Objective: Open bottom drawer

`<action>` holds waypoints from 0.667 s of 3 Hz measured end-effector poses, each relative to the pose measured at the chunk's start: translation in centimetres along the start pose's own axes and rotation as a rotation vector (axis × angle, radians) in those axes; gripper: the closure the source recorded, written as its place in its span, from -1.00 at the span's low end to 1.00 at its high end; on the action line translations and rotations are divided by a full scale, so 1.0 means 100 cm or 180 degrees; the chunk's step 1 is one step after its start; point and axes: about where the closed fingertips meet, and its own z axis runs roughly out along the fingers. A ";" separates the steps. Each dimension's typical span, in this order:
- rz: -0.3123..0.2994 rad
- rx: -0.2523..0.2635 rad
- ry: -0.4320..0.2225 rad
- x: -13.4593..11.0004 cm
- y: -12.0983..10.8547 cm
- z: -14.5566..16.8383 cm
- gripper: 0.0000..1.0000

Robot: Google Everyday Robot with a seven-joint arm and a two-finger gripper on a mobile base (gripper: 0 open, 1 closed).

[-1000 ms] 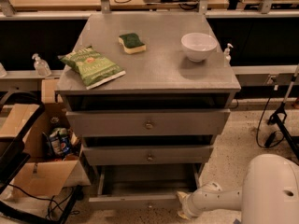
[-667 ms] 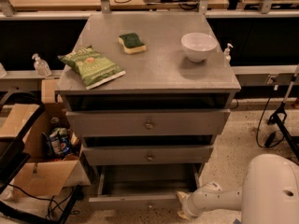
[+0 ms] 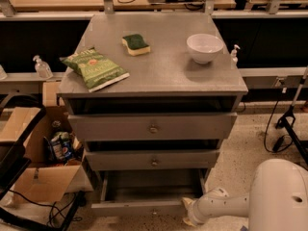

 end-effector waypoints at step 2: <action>0.0000 0.0000 0.0000 0.000 0.000 0.000 0.46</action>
Offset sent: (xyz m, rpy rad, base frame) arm 0.0000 0.0000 0.0000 0.0000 0.0000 0.0000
